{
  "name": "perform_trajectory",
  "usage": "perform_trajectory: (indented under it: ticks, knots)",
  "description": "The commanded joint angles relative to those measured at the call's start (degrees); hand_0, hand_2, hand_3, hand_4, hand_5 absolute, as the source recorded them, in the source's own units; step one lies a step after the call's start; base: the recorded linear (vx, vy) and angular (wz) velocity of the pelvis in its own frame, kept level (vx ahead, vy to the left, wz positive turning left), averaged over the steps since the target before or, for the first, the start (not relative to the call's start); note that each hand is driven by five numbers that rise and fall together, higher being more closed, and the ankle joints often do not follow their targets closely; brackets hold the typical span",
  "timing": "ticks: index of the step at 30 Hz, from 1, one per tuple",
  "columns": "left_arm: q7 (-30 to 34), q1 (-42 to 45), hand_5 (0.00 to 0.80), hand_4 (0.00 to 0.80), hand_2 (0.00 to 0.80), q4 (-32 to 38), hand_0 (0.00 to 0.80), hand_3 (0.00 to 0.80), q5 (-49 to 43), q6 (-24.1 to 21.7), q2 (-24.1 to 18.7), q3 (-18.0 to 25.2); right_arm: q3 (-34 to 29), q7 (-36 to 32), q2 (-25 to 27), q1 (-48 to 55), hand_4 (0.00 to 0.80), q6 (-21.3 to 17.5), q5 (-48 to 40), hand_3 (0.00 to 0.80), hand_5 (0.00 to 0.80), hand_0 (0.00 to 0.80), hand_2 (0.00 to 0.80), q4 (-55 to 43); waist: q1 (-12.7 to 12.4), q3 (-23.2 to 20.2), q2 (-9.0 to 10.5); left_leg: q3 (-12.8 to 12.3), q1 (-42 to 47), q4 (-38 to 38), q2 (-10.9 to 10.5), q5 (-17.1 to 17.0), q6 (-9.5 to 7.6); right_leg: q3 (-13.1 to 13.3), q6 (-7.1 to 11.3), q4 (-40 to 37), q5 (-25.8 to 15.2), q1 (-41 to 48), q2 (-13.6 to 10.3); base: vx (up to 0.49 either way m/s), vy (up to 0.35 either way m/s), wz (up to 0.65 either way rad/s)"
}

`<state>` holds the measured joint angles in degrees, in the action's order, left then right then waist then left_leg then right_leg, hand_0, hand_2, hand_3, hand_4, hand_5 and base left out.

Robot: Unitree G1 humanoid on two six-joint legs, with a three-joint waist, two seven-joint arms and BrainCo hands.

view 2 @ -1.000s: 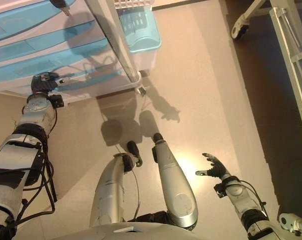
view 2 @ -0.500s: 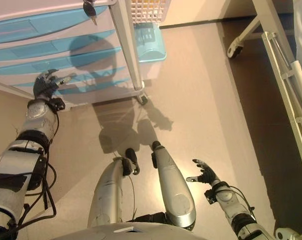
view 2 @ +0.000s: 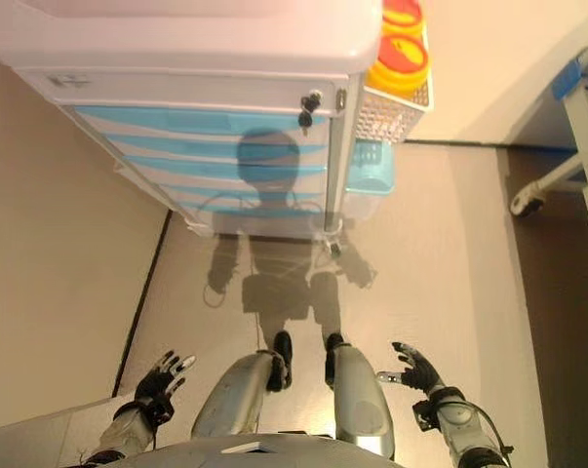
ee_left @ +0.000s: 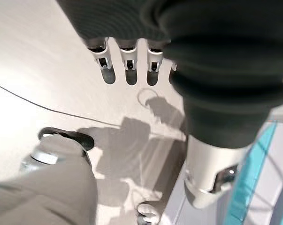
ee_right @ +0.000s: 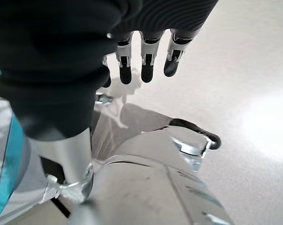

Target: Open the drawer and pick up the medicine

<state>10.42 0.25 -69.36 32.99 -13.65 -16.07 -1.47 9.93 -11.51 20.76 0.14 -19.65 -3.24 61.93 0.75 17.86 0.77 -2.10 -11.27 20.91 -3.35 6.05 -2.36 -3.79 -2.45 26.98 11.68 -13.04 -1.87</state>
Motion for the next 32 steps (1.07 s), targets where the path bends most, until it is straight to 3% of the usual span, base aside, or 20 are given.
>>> perform_trajectory:
  ticks: [1,5,12,19,27,32]
  knots:
    - [0.36,-0.11,0.0,0.0,0.0,-1.49,0.0,0.0,-9.78,1.12,-0.82,-1.04,0.91,-1.09,-0.43,-1.34,0.0,-2.26,-2.45,0.0,0.0,0.0,0.0,0.56,-0.55,-1.65,1.19,1.28,3.78,0.19,-1.83,3.57,-0.4,-1.38,0.89,-5.75,-1.09,7.87,0.22,-0.044,-0.132,0.24]
    - [4.4,0.3,0.0,0.0,0.0,-2.68,0.0,0.0,-9.88,-0.2,0.4,-3.91,1.74,-1.81,-1.62,-3.14,0.0,-0.77,-3.09,0.0,0.0,0.0,0.0,1.65,-1.56,-4.2,1.46,2.5,8.21,-5.14,-1.43,2.22,0.21,-2.39,1.17,-10.66,-1.43,12.15,0.96,-0.055,-0.132,0.2]
    - [4.17,-2.67,0.0,0.0,0.0,-2.5,0.0,0.0,-11.83,-1.64,2.49,-6.83,3.62,-1.12,-3.84,-4.84,0.0,1.07,-0.71,0.0,0.0,0.0,0.0,5.6,-2.28,-7.2,1.42,3.29,11.83,-11.75,-0.61,-0.16,0.78,-3.81,1.48,-16.15,-2.91,15.61,1.56,-0.09,-0.084,0.17]
    - [3.92,-6.44,0.0,0.0,0.0,-2.92,0.0,0.0,-14.96,-1.87,3.88,-10.68,3.49,0.04,-3.83,-5.11,0.0,2.39,-1.49,0.0,0.0,0.0,0.0,8.42,-1.65,-9.06,0.2,0.95,14.05,-19.35,0.12,-3.94,2.71,-6.69,2.73,-24.79,-7.18,18.34,2.02,-0.059,0.016,0.09]
    - [5.79,-5.75,0.0,0.0,0.0,-3.69,0.0,0.0,-11.17,-2.01,3.83,-8.6,1.8,-1.24,-3.67,-3.43,0.0,0.22,1.58,0.0,0.0,0.0,0.0,10.34,0.28,-9.79,-1.17,0.0,14.3,-19.37,-0.31,-3.08,1.88,-5.27,3.06,-24.52,-7.48,17.22,1.13,-0.045,0.079,-0.03]
    - [7.3,-3.92,0.0,0.0,0.0,-3.75,0.0,0.0,-12.3,-2.48,3.98,-7.96,1.98,-2.43,-4.22,-2.64,0.0,-0.02,3.42,0.0,0.0,0.0,0.0,11.14,-0.12,-10.17,-0.61,-0.2,15.17,-19.22,-0.6,-2.65,1.27,-5.22,3.18,-25.13,-7.85,18.04,1.0,-0.01,0.023,-0.09]
